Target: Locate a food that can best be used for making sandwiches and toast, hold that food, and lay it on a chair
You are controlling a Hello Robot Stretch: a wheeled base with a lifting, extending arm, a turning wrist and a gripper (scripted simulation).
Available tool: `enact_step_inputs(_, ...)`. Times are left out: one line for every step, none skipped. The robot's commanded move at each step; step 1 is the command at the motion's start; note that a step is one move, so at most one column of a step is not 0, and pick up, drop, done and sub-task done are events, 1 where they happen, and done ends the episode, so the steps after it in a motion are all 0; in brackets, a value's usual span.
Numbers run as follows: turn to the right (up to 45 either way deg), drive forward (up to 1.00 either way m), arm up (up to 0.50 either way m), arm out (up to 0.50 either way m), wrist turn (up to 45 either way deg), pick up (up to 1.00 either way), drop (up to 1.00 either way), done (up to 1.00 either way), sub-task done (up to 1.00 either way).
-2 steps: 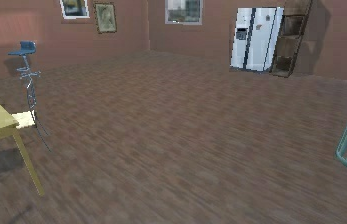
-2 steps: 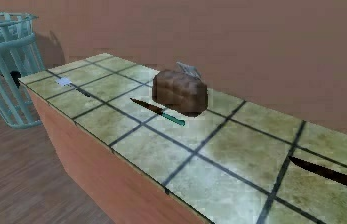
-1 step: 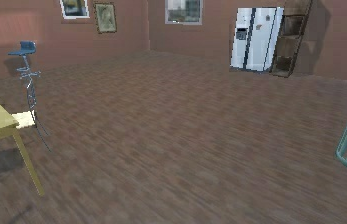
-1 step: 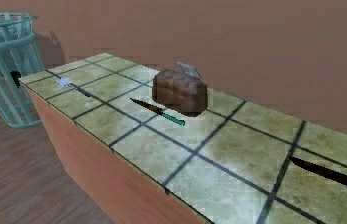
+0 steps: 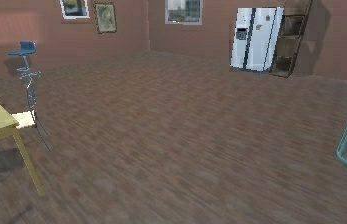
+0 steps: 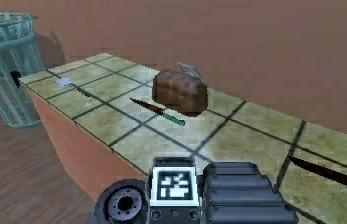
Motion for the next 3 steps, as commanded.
enact_step_inputs(0.0, 0.0, 0.0, 0.42, 0.0, 0.0, 0.0, 0.0, 0.0)
enact_step_inputs(0.0, 0.0, 0.0, 0.0, 45.0, 0.0, 0.0, 0.0, 0.0)
enact_step_inputs(0.0, 0.0, 0.0, 0.0, 45.0, 0.0, 0.0, 0.0, 0.0)
